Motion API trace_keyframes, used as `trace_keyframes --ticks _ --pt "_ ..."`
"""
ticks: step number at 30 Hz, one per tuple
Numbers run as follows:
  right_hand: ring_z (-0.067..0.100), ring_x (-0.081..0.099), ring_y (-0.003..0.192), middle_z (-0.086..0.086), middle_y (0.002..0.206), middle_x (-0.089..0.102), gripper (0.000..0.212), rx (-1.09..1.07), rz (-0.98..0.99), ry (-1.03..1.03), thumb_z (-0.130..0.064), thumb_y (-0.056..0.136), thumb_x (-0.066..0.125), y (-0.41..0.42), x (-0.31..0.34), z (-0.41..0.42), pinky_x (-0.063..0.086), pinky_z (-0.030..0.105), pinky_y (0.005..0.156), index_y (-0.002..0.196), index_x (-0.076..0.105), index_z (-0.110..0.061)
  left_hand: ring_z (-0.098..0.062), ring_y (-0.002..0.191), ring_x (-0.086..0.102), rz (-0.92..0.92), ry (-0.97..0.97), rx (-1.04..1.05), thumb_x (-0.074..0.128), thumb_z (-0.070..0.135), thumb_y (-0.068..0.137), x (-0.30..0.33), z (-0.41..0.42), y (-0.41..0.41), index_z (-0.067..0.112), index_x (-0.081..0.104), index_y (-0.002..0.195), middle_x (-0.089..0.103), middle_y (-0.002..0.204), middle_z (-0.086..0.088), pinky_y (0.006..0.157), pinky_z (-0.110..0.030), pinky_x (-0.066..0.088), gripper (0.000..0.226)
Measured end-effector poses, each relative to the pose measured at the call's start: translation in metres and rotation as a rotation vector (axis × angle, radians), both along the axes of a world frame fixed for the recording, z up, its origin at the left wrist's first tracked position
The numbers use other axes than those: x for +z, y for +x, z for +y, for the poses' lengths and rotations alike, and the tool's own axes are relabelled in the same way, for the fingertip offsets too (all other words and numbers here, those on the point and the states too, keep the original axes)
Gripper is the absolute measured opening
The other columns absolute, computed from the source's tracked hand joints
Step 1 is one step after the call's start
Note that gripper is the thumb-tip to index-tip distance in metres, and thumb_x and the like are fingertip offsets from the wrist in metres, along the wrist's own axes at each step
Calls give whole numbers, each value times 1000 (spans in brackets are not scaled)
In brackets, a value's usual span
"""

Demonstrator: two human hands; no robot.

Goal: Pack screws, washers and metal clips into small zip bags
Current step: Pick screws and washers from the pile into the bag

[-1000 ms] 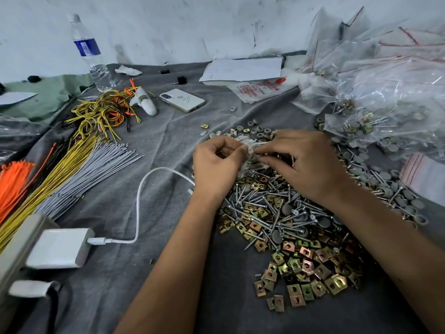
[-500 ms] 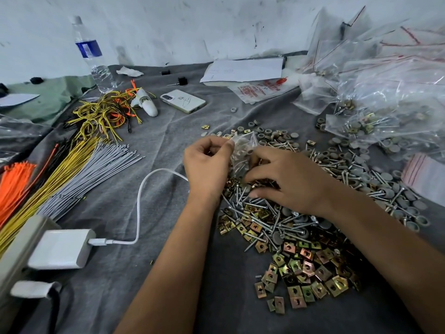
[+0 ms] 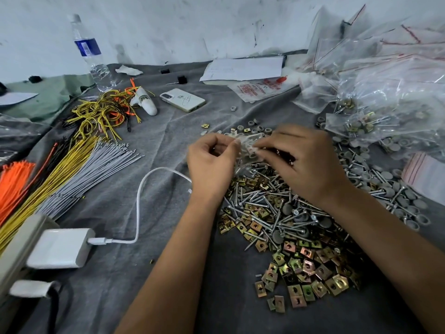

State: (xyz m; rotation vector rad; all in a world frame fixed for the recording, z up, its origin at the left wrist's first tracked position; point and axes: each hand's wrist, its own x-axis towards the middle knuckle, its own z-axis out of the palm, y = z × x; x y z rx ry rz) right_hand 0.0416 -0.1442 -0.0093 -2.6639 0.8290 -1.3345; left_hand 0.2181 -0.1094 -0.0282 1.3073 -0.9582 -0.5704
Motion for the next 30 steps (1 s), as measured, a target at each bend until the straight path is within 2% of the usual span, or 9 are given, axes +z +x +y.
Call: trace_keyframes --ticks 2,4,8,10,14,17,19,25,30 --pt "18 69 80 6 96 76 18 -7 16 -6 -18 92 77 1 0 0 57 33 72 106 79 -7 -19 56 51 -24 6 -46 75 9 87 0 1 -2 18 71 72 61 61 -2 56 -33 44 17" --pt "19 72 83 5 98 78 20 -12 29 8 -17 88 81 3 0 1 59 35 76 106 79 -9 -19 55 51 -28 8 -78 75 12 85 1 2 -2 15 71 74 61 61 -5 56 -32 44 12" --pt "6 68 82 4 96 78 22 -22 -34 30 -16 84 84 3 -2 0 49 9 81 102 77 -7 -21 57 54 16 -4 -8 74 8 88 2 2 0 17 72 74 64 63 -5 56 -34 46 17" --pt "6 66 80 3 93 76 18 -11 -15 48 -18 84 83 2 -2 0 49 10 79 98 76 -8 -17 56 55 65 -15 84 74 7 89 2 0 2 20 73 71 65 62 0 56 -31 46 22" --pt "11 61 84 -4 93 68 20 54 243 155 -36 85 79 3 -1 1 53 32 76 96 79 -20 -13 54 50 153 -27 197 75 11 88 2 -1 6 25 70 63 59 56 5 55 -28 41 28" --pt "11 54 96 -8 100 56 33 12 463 256 -57 84 68 7 -4 0 47 33 76 106 77 -34 -14 54 49 164 -31 198 75 12 87 3 0 6 25 69 63 58 56 5 54 -28 41 29" --pt "11 54 96 -10 101 52 33 -6 518 282 -61 86 65 9 -4 -2 41 30 72 109 74 -38 -14 55 50 153 -28 204 75 10 87 4 0 5 23 69 67 59 57 4 55 -29 42 25" --pt "8 53 98 -12 101 52 16 49 488 353 -44 89 73 8 -3 2 46 30 83 98 74 -31 -14 55 49 167 -34 203 74 10 88 3 0 6 20 70 71 58 57 4 54 -28 41 20" --pt "8 55 92 -9 100 56 17 56 366 304 -30 99 59 10 -3 6 44 25 82 100 69 -17 -14 55 49 196 -49 222 75 11 87 3 -1 9 18 70 72 58 57 5 53 -26 41 18"
